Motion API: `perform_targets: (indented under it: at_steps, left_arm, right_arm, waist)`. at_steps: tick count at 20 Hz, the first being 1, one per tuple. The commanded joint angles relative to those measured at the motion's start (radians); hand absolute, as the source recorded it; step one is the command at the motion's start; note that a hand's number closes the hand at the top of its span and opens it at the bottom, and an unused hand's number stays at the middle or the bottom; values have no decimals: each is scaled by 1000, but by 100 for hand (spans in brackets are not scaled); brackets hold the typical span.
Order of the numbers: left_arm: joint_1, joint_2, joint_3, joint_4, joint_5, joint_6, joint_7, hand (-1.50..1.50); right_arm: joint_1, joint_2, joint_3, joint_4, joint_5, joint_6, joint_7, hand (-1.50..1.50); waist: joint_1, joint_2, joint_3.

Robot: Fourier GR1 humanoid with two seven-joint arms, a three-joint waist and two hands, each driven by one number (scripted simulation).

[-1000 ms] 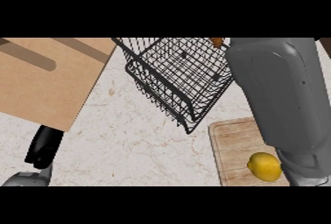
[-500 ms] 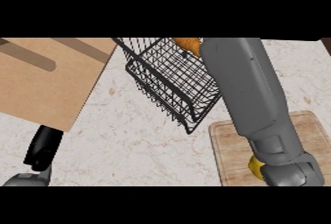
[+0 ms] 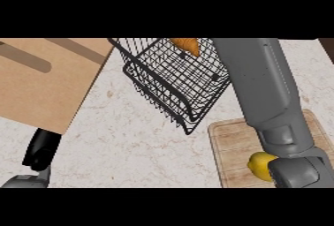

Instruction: Pick the croissant from the cutting board and place it in the tiered basket

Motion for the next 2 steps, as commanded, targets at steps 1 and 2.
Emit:
perform_targets:
  at_steps: [1, 2]
  left_arm:
    - [-21, 8, -11, -17, -11, -18, 22, 0]
    - [16, 19, 9, -16, 0, -19, -19, 0]
  right_arm:
    - [20, -96, -36, -30, 67, -86, 57, -150]
    - [15, -116, -49, -58, 78, -66, 125, -150]
  waist:
    - [-35, -12, 2]
    - [-40, -17, 1]
